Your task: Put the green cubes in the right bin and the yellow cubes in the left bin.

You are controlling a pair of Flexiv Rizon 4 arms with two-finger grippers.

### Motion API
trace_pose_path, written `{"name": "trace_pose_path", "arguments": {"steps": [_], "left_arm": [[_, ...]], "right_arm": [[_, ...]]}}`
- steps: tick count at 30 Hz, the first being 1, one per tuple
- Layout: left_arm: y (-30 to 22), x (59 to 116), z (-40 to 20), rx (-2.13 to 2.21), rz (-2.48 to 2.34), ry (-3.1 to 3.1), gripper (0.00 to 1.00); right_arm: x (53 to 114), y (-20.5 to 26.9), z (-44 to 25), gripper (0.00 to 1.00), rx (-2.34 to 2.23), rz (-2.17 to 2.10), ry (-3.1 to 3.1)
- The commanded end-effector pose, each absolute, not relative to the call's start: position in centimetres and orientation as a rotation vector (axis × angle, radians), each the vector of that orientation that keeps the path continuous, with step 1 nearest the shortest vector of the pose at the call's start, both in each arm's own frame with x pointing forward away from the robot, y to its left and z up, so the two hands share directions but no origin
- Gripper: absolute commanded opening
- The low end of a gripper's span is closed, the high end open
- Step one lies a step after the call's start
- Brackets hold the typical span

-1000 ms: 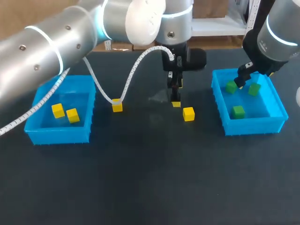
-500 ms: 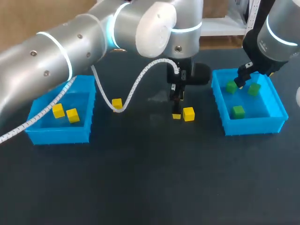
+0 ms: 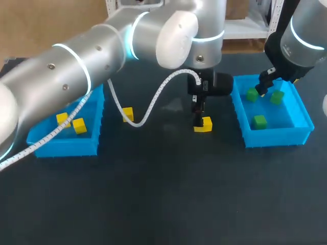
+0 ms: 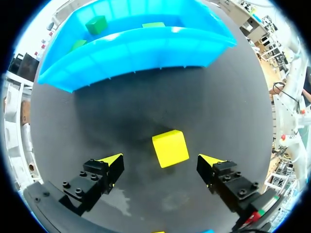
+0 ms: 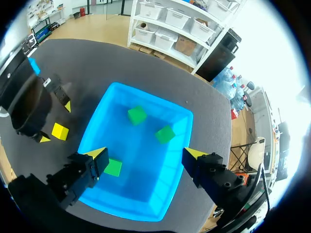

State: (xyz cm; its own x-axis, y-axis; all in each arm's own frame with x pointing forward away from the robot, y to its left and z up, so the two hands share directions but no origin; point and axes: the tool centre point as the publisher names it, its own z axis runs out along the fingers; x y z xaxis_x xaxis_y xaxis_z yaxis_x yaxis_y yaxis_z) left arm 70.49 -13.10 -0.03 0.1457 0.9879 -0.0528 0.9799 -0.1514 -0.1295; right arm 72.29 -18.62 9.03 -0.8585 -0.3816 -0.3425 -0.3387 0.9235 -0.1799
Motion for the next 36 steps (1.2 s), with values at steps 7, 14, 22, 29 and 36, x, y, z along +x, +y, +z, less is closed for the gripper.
{"name": "trace_pose_path", "arguments": {"steps": [7, 14, 22, 29, 36], "left_arm": [[-14.4, 70.7, -0.7, -2.316, 0.218, -1.981, 1.00], [-14.5, 71.0, -1.5, -2.319, 0.218, -1.976, 1.00], [-13.5, 71.8, -2.1, -2.295, 0.236, -2.002, 0.00], [-12.9, 71.9, -2.3, -2.277, 0.234, -2.016, 0.00], [-13.1, 72.0, -2.3, -2.272, 0.241, -2.021, 0.00]], "right_arm": [[72.1, -18.6, 9.0, 1.00, -0.524, -0.161, 2.702], [72.1, -18.6, 9.0, 1.00, -0.524, -0.161, 2.702], [72.1, -18.6, 9.0, 1.00, -0.524, -0.161, 2.702], [72.1, -18.6, 9.0, 1.00, -0.524, -0.161, 2.702], [72.1, -18.6, 9.0, 1.00, -0.524, -0.161, 2.702]]}}
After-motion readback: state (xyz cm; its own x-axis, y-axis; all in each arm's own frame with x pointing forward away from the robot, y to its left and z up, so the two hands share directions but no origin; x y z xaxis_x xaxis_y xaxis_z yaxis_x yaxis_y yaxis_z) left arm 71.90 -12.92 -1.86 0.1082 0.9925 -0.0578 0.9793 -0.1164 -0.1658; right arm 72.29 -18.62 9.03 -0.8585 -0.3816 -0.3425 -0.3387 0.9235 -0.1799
